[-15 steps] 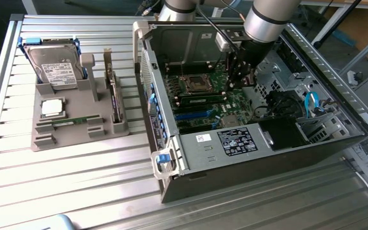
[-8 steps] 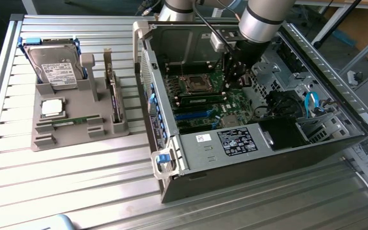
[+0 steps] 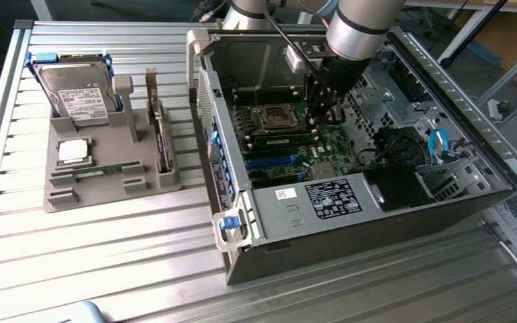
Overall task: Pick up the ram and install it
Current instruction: 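Press down the ram until it locks into place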
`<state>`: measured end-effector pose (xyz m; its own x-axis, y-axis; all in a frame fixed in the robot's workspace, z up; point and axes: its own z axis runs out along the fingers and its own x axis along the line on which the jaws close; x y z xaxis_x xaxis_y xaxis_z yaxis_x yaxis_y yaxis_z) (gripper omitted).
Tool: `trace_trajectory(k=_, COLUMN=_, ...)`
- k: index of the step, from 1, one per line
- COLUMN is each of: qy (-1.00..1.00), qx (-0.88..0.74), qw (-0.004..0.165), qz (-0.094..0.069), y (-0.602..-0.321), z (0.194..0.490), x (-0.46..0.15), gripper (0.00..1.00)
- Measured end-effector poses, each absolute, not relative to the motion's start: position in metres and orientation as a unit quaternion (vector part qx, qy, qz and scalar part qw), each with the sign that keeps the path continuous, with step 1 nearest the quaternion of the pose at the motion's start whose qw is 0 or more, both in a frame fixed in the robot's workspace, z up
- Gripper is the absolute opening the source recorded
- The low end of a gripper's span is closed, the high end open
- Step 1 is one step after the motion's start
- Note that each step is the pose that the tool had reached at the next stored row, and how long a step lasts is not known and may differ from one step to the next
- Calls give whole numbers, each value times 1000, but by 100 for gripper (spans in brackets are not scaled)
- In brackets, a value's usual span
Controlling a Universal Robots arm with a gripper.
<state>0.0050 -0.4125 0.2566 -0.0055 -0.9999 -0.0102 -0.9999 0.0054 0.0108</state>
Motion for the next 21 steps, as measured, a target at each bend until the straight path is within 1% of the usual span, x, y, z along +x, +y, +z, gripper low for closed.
trace_trajectory(k=10, qy=-709, qx=705, qw=2, qz=-10, y=-413, z=256, x=-16, gripper=11)
trace_trajectory(k=21, qy=-709, qx=705, qw=6, qz=-14, y=-413, z=255, x=-53, gripper=11)
